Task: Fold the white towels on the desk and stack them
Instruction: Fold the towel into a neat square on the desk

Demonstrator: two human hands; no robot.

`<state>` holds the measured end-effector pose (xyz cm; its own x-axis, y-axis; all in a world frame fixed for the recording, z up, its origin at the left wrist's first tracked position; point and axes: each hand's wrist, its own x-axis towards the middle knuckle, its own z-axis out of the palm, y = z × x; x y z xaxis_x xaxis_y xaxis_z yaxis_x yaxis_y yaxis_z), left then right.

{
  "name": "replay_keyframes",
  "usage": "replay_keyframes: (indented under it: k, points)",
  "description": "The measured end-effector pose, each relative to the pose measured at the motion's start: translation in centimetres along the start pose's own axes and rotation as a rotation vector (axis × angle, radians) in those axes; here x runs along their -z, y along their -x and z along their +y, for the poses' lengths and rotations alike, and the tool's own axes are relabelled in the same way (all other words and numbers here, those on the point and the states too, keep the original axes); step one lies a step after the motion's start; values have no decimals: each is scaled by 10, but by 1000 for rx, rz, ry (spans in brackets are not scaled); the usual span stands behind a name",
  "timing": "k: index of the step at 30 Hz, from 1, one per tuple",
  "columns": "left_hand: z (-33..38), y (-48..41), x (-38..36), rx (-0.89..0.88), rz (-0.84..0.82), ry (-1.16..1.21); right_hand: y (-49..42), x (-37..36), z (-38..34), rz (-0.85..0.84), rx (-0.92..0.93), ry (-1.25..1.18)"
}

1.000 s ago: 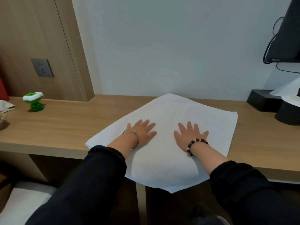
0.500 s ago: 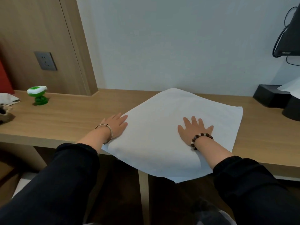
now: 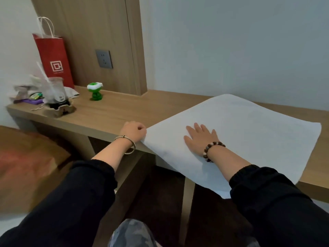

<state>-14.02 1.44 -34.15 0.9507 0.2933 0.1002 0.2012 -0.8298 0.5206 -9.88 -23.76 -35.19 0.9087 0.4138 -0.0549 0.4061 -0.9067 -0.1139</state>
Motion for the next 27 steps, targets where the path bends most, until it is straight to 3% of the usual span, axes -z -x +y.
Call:
replay_keyframes:
  k: [3,12,17,22,24,27]
  points:
    - [-7,0,18,135,-73,120,-2,-2,0,25,2,-11]
    - [12,-2,36,299,-263,347,-4,-5,1,68,-8,-22]
    - [17,-4,30,344,-257,280,-5,-5,2,66,-14,-20]
    - [15,0,36,194,-291,66,-2,-6,6,76,-8,-15]
    - [16,2,40,153,-359,-7,1,-4,12,56,-22,-5]
    - [23,3,46,135,-593,-109,7,1,19,19,-2,-33]
